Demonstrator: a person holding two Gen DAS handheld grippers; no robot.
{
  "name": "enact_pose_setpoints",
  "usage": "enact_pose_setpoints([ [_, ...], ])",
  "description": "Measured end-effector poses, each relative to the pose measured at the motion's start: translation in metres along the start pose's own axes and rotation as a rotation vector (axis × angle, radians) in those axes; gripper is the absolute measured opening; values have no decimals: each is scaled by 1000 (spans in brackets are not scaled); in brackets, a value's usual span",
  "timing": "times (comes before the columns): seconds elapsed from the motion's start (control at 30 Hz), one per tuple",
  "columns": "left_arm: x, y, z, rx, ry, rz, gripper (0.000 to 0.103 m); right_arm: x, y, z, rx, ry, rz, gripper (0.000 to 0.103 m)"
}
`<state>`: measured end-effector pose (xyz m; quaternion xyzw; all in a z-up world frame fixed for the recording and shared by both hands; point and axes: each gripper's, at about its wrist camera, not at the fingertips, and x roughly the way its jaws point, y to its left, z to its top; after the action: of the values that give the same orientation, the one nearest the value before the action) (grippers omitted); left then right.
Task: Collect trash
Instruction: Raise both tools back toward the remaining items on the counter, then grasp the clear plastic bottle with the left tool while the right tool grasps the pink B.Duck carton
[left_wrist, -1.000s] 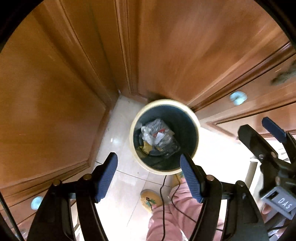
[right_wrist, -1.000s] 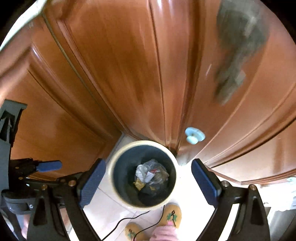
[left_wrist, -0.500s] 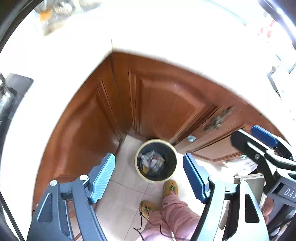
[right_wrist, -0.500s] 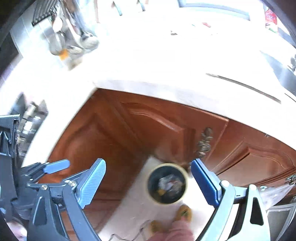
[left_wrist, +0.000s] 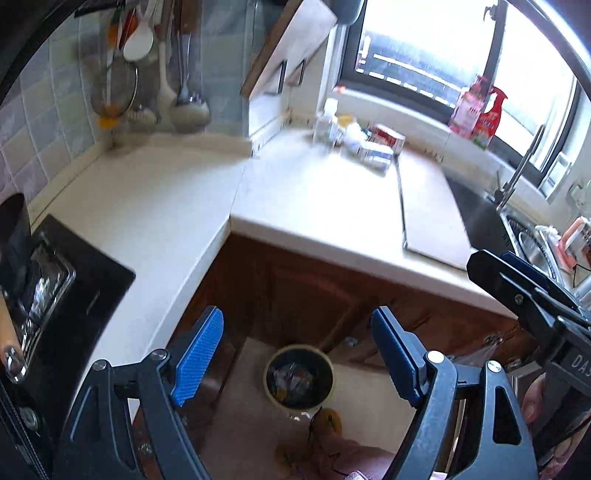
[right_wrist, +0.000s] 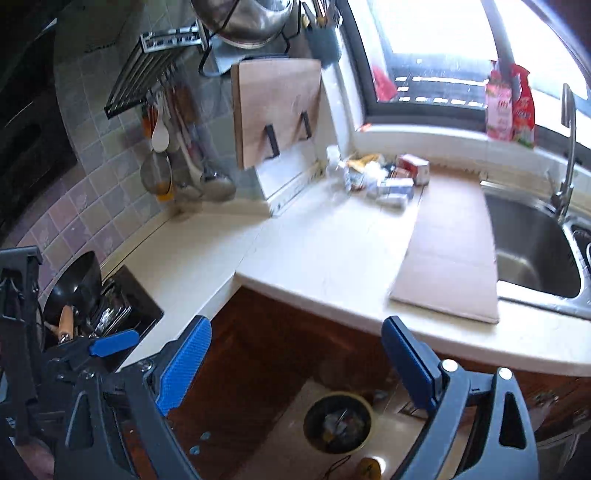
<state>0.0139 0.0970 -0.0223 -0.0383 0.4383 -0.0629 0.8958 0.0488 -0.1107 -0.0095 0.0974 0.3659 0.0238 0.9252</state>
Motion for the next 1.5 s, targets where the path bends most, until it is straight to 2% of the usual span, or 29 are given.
enact_pose_setpoints([
  [0.2, -12, -18, 39, 46, -71, -12, 85, -21, -16, 28, 11, -89, -103, 94],
  [0.43, -3, -49, 89, 130, -125, 13, 88, -21, -44, 66, 13, -79, -215, 94],
  [0.67, 32, -75, 145, 189, -163, 75, 94, 11, -84, 115, 11, -24, -296, 94],
  [0.77, 63, -84, 178, 201, -150, 111, 94, 33, -105, 141, -20, -9, -326, 94],
  [0.9, 109, -93, 222, 202, -131, 155, 94, 68, -142, 179, -19, 4, -302, 94],
  [1.03, 168, -100, 270, 204, -106, 217, 94, 111, -177, 220, -14, 33, -281, 87],
  [1.17, 227, -100, 307, 159, -61, 237, 94, 156, -207, 256, -28, 61, -267, 87],
  [1.33, 293, -98, 339, 85, -8, 230, 94, 221, -252, 289, -23, 142, -211, 87],
  [1.43, 324, -96, 349, 63, 12, 239, 94, 262, -273, 296, -16, 194, -188, 86],
  [1.5, 343, -96, 353, 56, 27, 253, 94, 286, -282, 297, -17, 220, -188, 83],
])
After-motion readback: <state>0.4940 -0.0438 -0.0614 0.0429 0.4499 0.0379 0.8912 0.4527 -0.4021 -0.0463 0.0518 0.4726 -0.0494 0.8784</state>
